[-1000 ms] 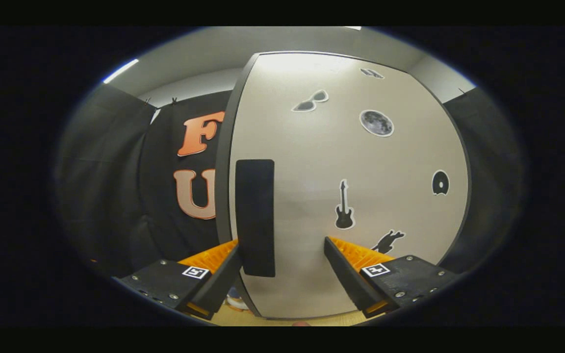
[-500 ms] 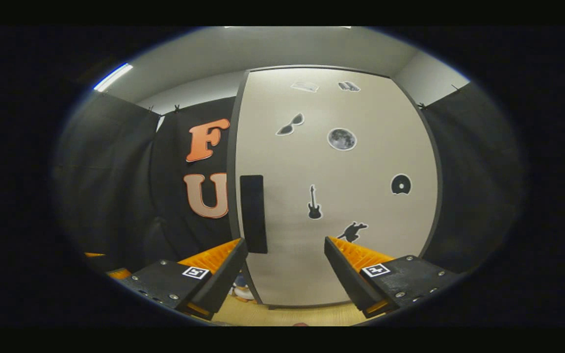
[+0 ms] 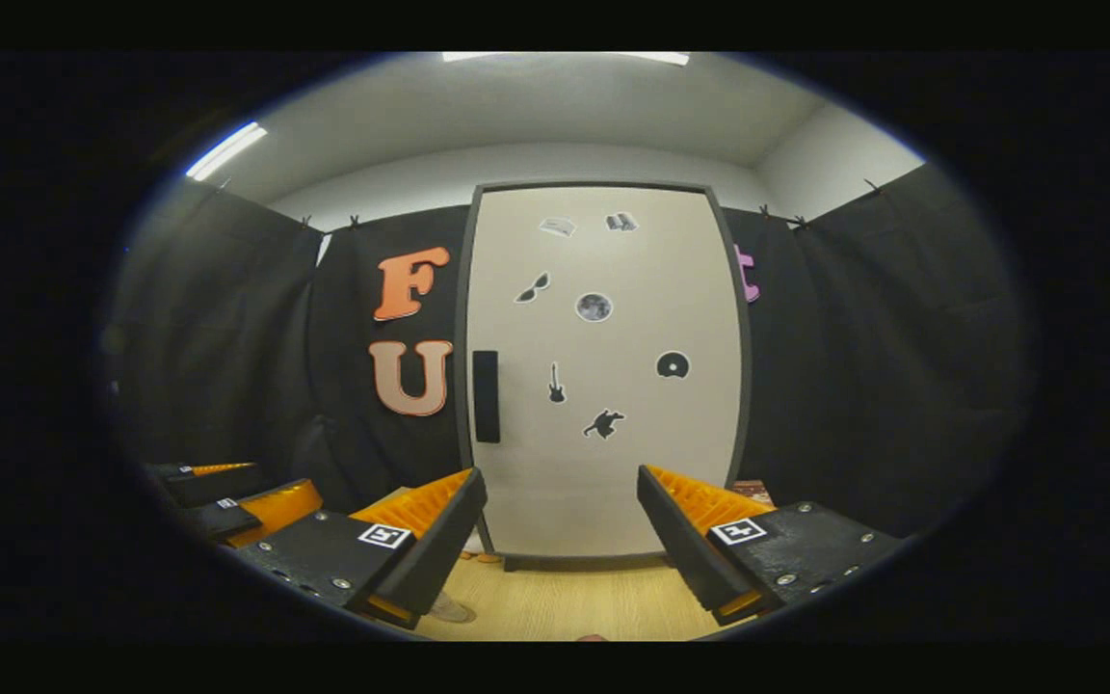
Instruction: Open the cabinet door with the right hand, grasp the bottle in the cabinet with the left hand and place it on the coaster, then close the cabinet door with the right hand.
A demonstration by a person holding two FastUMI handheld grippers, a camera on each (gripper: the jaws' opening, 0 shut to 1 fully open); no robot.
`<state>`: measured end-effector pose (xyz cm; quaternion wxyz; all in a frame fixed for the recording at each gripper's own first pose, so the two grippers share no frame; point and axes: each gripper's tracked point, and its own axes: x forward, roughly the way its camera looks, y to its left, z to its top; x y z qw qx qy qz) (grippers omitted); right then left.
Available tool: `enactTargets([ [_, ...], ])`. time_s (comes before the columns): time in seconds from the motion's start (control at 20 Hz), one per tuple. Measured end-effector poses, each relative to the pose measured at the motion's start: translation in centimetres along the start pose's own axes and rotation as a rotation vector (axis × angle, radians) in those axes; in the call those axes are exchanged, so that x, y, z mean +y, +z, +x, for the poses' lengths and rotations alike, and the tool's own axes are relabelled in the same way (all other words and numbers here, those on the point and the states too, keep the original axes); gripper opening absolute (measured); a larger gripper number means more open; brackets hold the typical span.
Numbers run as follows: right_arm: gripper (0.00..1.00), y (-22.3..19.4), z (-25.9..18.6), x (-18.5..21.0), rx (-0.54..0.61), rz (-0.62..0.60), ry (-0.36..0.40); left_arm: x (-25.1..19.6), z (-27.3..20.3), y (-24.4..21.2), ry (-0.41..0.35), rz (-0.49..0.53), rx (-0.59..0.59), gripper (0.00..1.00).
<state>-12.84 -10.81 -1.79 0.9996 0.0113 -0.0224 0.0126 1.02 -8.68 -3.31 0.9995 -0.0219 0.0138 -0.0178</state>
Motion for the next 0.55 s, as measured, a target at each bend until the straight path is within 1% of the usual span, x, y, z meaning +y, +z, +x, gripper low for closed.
enactTargets([
  [0.25,0.97,-0.3,-3.1,-1.1,0.008,0.029,-0.007,-1.2,-1.7,0.1,-0.007,0.009,0.016,0.94],
  [0.35,0.97,-0.3,-3.6,-1.1,0.004,0.046,-0.003,-1.4,-2.1,0.3,-0.008,0.012,0.012,0.94],
  [0.4,1.00,-0.5,-3.8,-1.2,0.008,0.049,-0.002,-1.5,-2.2,0.5,-0.006,0.014,0.011,0.94],
  [0.45,0.97,-0.7,-3.8,-1.3,0.015,0.049,0.000,-1.4,-2.3,0.6,-0.006,0.016,0.007,0.94],
  [0.55,0.98,-0.9,-3.9,-1.4,0.018,0.041,-0.001,-1.3,-2.4,0.8,-0.002,0.020,0.003,0.94],
])
